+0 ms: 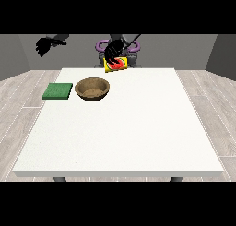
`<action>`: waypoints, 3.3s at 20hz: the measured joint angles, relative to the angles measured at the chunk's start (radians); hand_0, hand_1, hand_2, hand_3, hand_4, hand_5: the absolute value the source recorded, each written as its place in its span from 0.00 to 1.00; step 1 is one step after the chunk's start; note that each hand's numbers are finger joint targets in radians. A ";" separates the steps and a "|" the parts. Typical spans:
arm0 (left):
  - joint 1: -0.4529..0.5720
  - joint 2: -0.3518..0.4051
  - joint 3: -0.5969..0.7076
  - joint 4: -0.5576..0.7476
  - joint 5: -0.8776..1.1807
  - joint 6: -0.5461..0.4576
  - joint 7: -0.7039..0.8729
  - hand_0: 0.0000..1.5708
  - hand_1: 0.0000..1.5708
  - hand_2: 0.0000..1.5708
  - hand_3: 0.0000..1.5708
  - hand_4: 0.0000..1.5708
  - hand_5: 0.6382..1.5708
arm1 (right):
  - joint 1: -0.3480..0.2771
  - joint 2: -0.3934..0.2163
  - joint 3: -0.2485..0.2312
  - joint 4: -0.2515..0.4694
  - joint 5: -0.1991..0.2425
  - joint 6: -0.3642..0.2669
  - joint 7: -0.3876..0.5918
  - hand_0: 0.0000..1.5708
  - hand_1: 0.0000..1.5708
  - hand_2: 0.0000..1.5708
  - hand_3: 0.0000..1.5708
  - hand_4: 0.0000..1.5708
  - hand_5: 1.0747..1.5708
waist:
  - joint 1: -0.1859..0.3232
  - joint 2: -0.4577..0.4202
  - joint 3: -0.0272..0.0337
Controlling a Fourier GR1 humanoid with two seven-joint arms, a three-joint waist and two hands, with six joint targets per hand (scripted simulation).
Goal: Pick the cup and pour the ball into the bowl, then pick the bowl and place it on the pad
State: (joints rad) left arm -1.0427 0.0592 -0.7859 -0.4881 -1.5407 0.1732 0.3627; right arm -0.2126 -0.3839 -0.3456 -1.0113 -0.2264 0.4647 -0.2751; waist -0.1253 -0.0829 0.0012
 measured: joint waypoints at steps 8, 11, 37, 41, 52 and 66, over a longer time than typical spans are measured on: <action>-0.002 -0.010 -0.018 -0.056 -0.088 -0.078 -0.040 0.94 0.94 1.00 1.00 0.95 0.63 | -0.003 0.010 -0.003 0.023 0.003 -0.026 0.011 0.00 0.00 0.00 0.00 0.07 0.99 | 0.039 -0.001 -0.0011; 0.021 -0.002 0.131 -0.115 0.045 0.005 -0.008 0.83 0.83 1.00 1.00 1.00 0.59 | -0.005 0.022 -0.009 0.025 -0.001 -0.056 0.035 0.00 0.00 0.00 0.00 0.16 0.99 | 0.082 0.001 -0.0057; 0.571 -0.017 0.671 -0.683 1.401 0.046 -0.590 0.00 0.00 0.00 0.00 0.00 0.99 | -0.179 0.207 -0.003 0.053 0.033 -0.361 -0.020 0.00 0.00 0.00 0.00 0.18 0.99 | 0.267 0.265 -0.0029; 0.609 0.012 0.693 -0.730 1.427 -0.007 -0.597 0.00 0.00 0.00 0.00 0.00 0.99 | -0.212 0.194 -0.012 0.163 0.035 -0.371 -0.072 0.00 0.00 0.00 0.00 0.16 0.99 | 0.278 0.258 -0.0017; 0.621 0.051 0.729 -0.849 1.438 -0.065 -0.566 0.00 0.00 0.00 0.00 0.00 0.99 | -0.319 0.156 -0.029 0.410 0.032 -0.358 -0.226 0.00 0.00 0.00 0.00 0.04 0.98 | 0.290 0.320 -0.0011; 0.600 0.063 0.722 -0.902 1.460 -0.126 -0.559 0.00 0.00 0.00 0.00 0.52 0.92 | -0.249 0.119 0.033 0.419 0.181 -0.730 -0.250 1.00 1.00 1.00 0.88 0.58 0.99 | 0.386 0.322 -0.0426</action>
State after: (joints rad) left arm -0.4425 0.1225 -0.0636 -1.3896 -0.0810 0.0468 -0.1962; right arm -0.4612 -0.2650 -0.3125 -0.5926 -0.0449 -0.2655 -0.5255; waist 0.2608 0.2392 -0.0414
